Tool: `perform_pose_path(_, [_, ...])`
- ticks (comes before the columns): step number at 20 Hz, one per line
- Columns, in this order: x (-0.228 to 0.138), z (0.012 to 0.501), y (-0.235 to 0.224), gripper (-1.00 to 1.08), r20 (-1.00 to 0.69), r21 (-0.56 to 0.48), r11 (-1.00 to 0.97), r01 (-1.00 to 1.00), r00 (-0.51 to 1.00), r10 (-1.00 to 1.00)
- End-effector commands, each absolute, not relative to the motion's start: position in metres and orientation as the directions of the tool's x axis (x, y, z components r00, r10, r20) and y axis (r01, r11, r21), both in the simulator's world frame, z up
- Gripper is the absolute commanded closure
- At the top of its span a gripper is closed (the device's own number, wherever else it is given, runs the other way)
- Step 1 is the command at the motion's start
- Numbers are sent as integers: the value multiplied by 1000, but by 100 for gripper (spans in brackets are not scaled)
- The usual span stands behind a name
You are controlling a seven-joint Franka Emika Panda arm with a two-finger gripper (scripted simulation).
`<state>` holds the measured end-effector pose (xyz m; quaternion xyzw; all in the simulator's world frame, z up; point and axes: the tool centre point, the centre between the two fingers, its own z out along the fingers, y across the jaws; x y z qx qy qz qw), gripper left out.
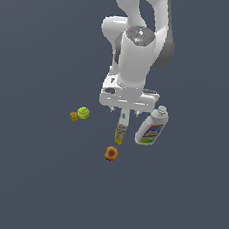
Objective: Pick up a designated object from a clutter of objects.
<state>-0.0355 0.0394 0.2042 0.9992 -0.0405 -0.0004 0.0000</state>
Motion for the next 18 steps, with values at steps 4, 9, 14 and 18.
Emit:
perform_pose_path(4, [-36,202,39,-92,-1,0,-997,-83,997,-83])
perform_pose_path(9, [-37,189,39,-92,-1,0,-997,-83,997,-83])
perform_pose_path(14, [-38,166,39,-92,0,0,-996,-85,996,-85])
perform_pose_path(18, [-37,155,39,-92,0,0,-996,-86,996,-86])
